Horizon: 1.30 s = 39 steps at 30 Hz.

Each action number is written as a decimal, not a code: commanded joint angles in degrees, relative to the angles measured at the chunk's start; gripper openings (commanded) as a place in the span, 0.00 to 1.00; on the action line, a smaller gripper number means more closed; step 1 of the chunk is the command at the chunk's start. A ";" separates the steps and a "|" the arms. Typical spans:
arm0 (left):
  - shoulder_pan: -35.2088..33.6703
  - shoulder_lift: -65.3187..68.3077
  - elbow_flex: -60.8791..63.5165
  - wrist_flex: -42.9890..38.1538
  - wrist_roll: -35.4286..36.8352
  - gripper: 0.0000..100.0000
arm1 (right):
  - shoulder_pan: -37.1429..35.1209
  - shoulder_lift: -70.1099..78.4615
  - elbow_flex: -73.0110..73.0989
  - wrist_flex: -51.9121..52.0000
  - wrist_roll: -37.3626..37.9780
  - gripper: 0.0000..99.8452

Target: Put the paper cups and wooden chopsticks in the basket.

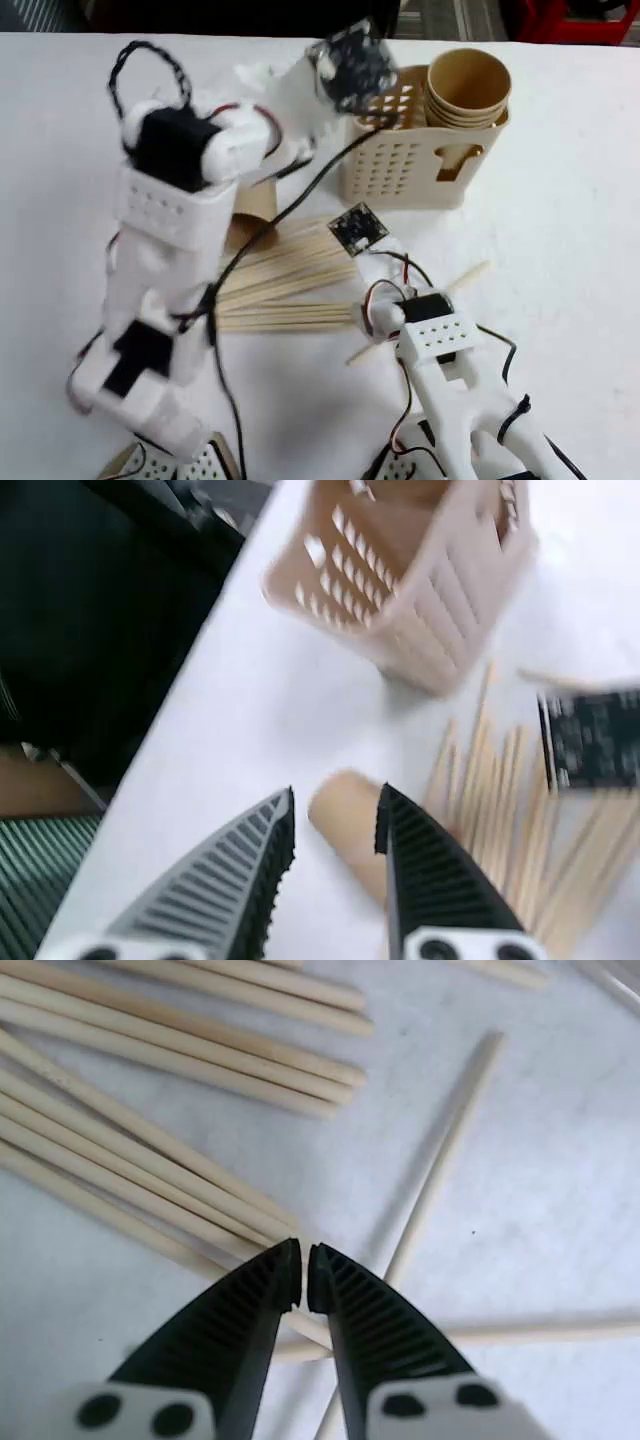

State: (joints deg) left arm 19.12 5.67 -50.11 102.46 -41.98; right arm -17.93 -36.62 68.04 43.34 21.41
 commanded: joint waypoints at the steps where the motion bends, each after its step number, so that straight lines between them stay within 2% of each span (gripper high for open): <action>1: -3.82 -14.90 22.33 -2.37 -4.13 0.15 | -0.40 -1.01 -0.18 -0.66 0.53 0.03; 5: -10.68 -22.73 38.86 -9.76 -4.57 0.15 | -0.40 -1.01 -0.18 -0.66 0.53 0.03; 8: -14.46 -27.12 49.93 -15.56 -8.18 0.15 | -0.40 -1.01 -0.18 -0.66 0.53 0.03; 11: -16.57 -30.37 60.92 -21.80 -10.46 0.15 | -0.40 -1.01 -0.18 -0.66 0.53 0.03; 18: -17.89 -32.57 80.70 -39.38 -10.90 0.17 | -0.40 -1.01 -0.18 -0.66 0.53 0.03; 21: -17.89 -32.57 85.80 -45.27 -10.46 0.21 | -0.40 -1.01 -0.18 -0.66 0.53 0.03; 27: -17.89 -32.40 94.68 -58.11 -9.93 0.20 | -0.40 -1.01 -0.18 -0.66 0.53 0.03; 34: -17.80 -32.40 101.54 -74.81 -0.35 0.20 | -0.31 -1.01 -0.18 -0.66 0.53 0.03; 39: -17.27 -32.40 103.12 -80.00 3.96 0.10 | -0.31 -1.01 0.44 -1.27 0.53 0.03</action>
State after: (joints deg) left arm 1.80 -24.40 52.84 27.03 -41.01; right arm -17.93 -36.62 68.75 43.34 21.41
